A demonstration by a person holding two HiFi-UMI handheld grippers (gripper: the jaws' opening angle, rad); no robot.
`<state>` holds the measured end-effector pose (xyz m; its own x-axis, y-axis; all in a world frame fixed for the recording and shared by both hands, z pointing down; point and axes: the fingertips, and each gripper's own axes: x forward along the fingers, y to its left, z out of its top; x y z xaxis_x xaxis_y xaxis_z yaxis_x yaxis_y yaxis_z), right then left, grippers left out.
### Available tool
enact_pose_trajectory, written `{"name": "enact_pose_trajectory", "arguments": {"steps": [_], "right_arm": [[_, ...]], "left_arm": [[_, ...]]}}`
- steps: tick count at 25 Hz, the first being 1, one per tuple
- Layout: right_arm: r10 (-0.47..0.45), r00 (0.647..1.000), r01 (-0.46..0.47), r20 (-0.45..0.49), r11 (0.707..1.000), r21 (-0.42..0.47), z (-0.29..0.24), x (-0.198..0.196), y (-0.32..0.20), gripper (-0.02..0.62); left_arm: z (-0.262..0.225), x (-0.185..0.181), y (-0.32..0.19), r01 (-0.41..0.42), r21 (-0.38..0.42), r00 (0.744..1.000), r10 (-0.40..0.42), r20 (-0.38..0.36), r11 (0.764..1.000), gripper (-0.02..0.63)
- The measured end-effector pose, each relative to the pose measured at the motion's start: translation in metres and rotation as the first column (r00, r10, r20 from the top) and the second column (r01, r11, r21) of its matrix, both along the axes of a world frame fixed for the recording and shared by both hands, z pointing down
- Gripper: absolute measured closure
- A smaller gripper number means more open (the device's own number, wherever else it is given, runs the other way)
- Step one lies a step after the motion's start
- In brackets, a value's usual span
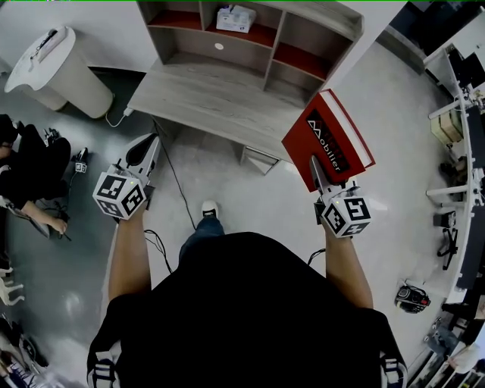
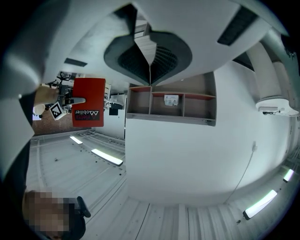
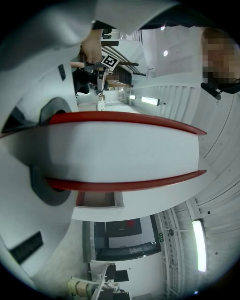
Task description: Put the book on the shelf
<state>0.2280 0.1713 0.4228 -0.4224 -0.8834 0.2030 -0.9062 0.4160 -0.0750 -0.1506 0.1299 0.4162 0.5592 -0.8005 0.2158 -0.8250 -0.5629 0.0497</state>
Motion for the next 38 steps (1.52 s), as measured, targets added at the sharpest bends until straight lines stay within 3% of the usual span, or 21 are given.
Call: {"name": "enact_pose_trajectory", "arguments": {"steps": [18, 38], "right_arm": [[0.026, 0.999, -0.027, -0.018, 0.999, -0.021, 0.007, -0.016, -0.046, 0.423], [0.098, 0.995, -0.098, -0.03, 0.995, -0.025, 0.002, -0.047, -0.102, 0.423]], "left_arm": [[0.008, -0.015, -0.057, -0.022, -0.029, 1.0, 0.022, -0.012, 0.999, 0.581], [0.007, -0.036, -0.14, -0.108, -0.024, 0.994, 0.107, -0.026, 0.994, 0.581]]}}
